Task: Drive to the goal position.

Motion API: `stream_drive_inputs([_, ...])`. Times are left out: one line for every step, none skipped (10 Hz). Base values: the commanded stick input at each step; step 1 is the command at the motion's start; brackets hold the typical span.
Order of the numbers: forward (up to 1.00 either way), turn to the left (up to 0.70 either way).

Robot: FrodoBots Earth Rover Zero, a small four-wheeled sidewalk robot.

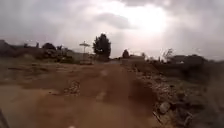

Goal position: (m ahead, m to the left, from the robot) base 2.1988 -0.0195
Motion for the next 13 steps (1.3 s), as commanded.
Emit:
stream_drive_inputs([0.50,0.00])
stream_drive_inputs([0.50,0.00])
stream_drive_inputs([0.50,0.00])
stream_drive_inputs([0.50,0.00])
stream_drive_inputs([0.50,0.00])
stream_drive_inputs([0.50,0.00])
stream_drive_inputs([0.50,0.00])
stream_drive_inputs([0.50,0.00])
stream_drive_inputs([0.50,0.00])
stream_drive_inputs([0.50,0.00])
stream_drive_inputs([0.50,0.00])
stream_drive_inputs([0.50,-0.08])
stream_drive_inputs([0.50,-0.17])
